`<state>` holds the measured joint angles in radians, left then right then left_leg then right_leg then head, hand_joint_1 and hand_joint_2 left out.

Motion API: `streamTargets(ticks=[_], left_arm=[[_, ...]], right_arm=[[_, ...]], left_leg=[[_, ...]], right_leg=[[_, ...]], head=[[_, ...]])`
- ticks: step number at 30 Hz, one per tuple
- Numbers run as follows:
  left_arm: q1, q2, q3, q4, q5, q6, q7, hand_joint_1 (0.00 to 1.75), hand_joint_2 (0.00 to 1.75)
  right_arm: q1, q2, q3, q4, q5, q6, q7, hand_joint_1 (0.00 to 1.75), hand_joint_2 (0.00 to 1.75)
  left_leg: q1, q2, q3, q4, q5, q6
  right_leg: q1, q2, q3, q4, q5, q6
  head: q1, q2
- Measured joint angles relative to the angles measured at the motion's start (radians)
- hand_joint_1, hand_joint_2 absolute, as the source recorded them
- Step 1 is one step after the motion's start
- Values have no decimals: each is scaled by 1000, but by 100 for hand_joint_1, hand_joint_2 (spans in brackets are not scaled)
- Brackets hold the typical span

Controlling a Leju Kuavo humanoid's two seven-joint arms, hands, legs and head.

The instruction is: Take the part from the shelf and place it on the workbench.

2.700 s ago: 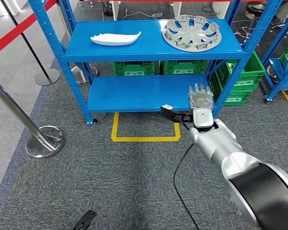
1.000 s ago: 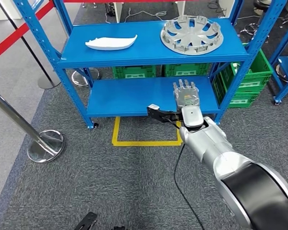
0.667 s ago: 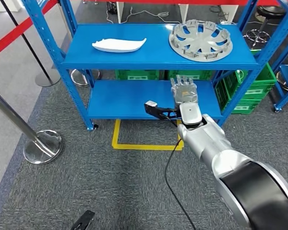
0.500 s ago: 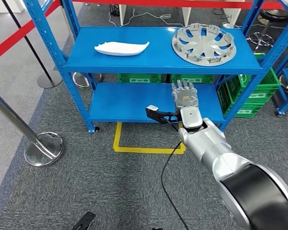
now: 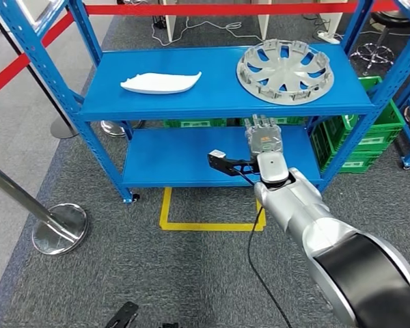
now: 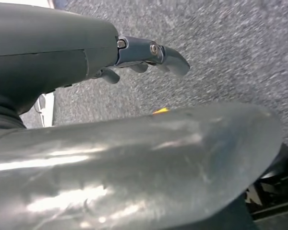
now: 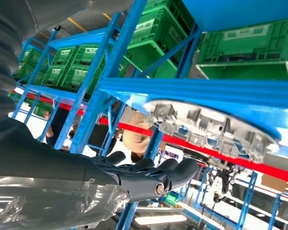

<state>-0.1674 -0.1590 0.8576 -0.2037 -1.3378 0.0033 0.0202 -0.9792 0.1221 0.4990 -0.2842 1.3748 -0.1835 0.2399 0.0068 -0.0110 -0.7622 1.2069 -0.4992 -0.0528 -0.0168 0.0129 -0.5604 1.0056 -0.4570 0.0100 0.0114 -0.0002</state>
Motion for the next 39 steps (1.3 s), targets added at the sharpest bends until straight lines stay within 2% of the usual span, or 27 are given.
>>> streamTargets(ticks=[3, 4, 5, 7, 8, 10, 12, 13, 14, 15, 16, 18, 19, 20, 21, 23, 24, 26, 28, 29, 30, 31, 33, 34, 35, 38, 39], left_arm=[[1, 0, 0, 0, 0, 0, 0, 0, 0], [2, 0, 0, 1, 0, 0, 0, 0, 0], [2, 0, 0, 1, 0, 0, 0, 0, 0], [0, 0, 0, 0, 0, 0, 0, 0, 0], [-2, -1, 0, 0, 0, 0, 0, 0, 0], [-4, -1, 0, 0, 0, 0, 0, 0, 0], [-2, -1, 0, 0, 0, 0, 0, 0, 0], [0, -1, 0, 0, 0, 0, 0, 0, 0], [2, -1, 0, 0, 0, 0, 0, 0, 0], [4, -1, 0, 0, 0, 0, 0, 0, 0], [5, -1, 0, 0, 0, 0, 0, 0, 0], [5, -1, 0, 1, 0, 0, 0, 0, 0], [4, -1, 0, 1, 0, 0, 0, 0, 0], [3, -1, 0, 2, 0, 0, 0, 0, 0], [1, -1, 0, 2, 0, 0, 0, 0, 0], [-2, 0, 0, 1, 0, 1, 0, 0, 0], [-4, 0, 0, 1, 0, 3, 0, 0, 0], [-5, -1, 0, 0, 1, 5, 0, 0, 0], [-4, -1, 0, 0, 3, 4, 0, 0, 0], [-3, -2, 0, 0, 4, 2, -1, 0, 0], [-2, -1, 0, 0, 4, 1, -3, 0, 0], [-2, -1, 0, 0, 3, 0, -4, 0, 44], [-1, 0, 0, 0, 0, 0, -6, 0, 131], [-1, 0, 0, 0, -2, 0, -7, 0, 175], [-1, 0, 0, 0, -3, 0, -7, 0, 175], [-3, -2, 0, 0, -3, 1, -7, 0, 175], [-4, -3, 0, 0, -3, 2, -7, 0, 175]], right_arm=[[-1, 0, 0, 0, 0, 0, 0, 0, 175], [-1, 0, 0, 1, 0, 0, 0, 0, 175], [-2, 0, 0, 1, 0, 0, -1, 0, 175], [-11, 1, 0, 0, 1, 0, -1, 0, 175], [-17, 1, 0, -1, 1, 0, -2, 0, 175], [-20, 1, -1, -1, 1, 1, -2, 0, 175], [-8, 1, -1, 0, 1, 3, -3, 0, 175], [1, 1, -1, 0, 1, 4, -3, 0, 175], [8, 1, -1, 1, 0, 4, -4, 0, 175], [11, 0, -1, 1, 0, 4, -4, 0, 175], [13, 0, -2, 1, 0, 4, -4, 0, 175], [12, -2, -4, 2, 0, 5, -4, 0, 175], [13, -2, -5, 3, 0, 6, -4, 0, 175], [12, -1, -5, 3, 0, 6, -5, 0, 175], [9, -1, -5, 2, 0, 7, -5, 0, 175], [-1, 0, -6, 0, 1, 7, -5, 0, 175], [-6, 0, -7, 0, 1, 7, -5, 0, 175], [-6, 0, -7, 0, 2, 7, -5, 0, 175], [5, 0, -7, 0, 2, 8, -6, 0, 175], [10, 0, -7, 1, 2, 8, -8, 0, 175], [14, 0, -7, 1, 3, 7, -11, 0, 175], [16, 0, -7, 1, 3, 7, -16, 0, 175], [16, 0, -8, 1, 5, 6, -24, 0, 175], [15, 0, -8, 1, 6, 6, -27, 0, 175], [13, 0, -9, 1, 7, 5, -29, 0, 175], [0, 3, -14, -1, 9, 1, -33, 0, 175], [-7, 4, -15, -1, 9, 0, -33, 0, 175]], left_leg=[[0, 9, 34, -188, 165, 10], [1, 11, 42, -226, 197, 17], [1, 11, 48, -244, 200, 24], [0, 8, 62, -242, 184, 41], [0, 6, 71, -241, 175, 49], [-2, 4, 93, -241, 156, 61], [-5, 2, 117, -241, 135, 68], [-7, -1, 132, -241, 122, 70], [-10, -4, 149, -240, 109, 70], [-12, -6, 168, -240, 95, 70], [-15, -8, 188, -240, 80, 70], [-20, -9, 221, -239, 51, 66], [-21, -9, 230, -240, 39, 62], [-23, -10, 237, -240, 30, 58], [-23, -10, 243, -240, 24, 54], [-23, -8, 234, -213, 25, 45], [-21, -6, 212, -175, 27, 39], [-15, -3, 129, -54, 9, 23], [-8, -1, 41, 39, -46, 11], [-6, 0, 14, 49, -62, 8], [-4, 0, 5, 27, -51, 8], [-4, 0, 10, -23, -10, 10], [-4, 2, 42, -162, 114, 17], [-4, 3, 56, -213, 161, 22], [-5, 4, 64, -240, 186, 26], [-4, 3, 75, -244, 187, 43], [-2, 3, 79, -245, 184, 50]], right_leg=[[0, 1, 39, 0, -40, 17], [3, 1, 51, -1, -52, 25], [5, 1, 62, -1, -59, 32], [4, -2, 72, 8, -64, 42], [3, -3, 59, 35, -66, 43], [6, -5, -5, 145, -93, 42], [12, -4, -90, 257, -147, 38], [15, -4, -121, 280, -168, 36], [17, -4, -140, 273, -172, 33], [19, -4, -146, 236, -149, 29], [20, -4, -144, 179, -97, 24], [25, -4, -136, 55, 46, 13], [28, -3, -131, 16, 94, 9], [30, -3, -128, -4, 117, 4], [30, -3, -123, -7, 112, -1], [27, -2, -107, -9, 103, -11], [25, -1, -97, -10, 97, -16], [23, 0, -78, -10, 83, -21], [22, 0, -57, -10, 65, -22], [22, 1, -45, -10, 54, -21], [20, 1, -33, -10, 43, -19], [19, 2, -19, -10, 31, -15], [18, 3, 4, -7, 10, -6], [19, 3, 11, -5, -2, -2], [21, 4, 15, -3, -12, 4], [21, 2, 24, 0, -40, 22], [21, 0, 19, 18, -55, 27]], head=[[-5, 0], [-7, 0], [-8, 0], [-5, 0], [-3, 0], [-1, 0], [1, 0], [2, 0], [2, 0], [2, 0], [2, 0], [2, 0], [1, 0], [0, 0], [-1, 0], [-1, 0], [-2, 0], [-3, 0], [-3, 0], [-3, 0], [-3, 0], [-3, 0], [-4, 0], [-4, 0], [-5, 0], [-3, 0], [-1, 0]])
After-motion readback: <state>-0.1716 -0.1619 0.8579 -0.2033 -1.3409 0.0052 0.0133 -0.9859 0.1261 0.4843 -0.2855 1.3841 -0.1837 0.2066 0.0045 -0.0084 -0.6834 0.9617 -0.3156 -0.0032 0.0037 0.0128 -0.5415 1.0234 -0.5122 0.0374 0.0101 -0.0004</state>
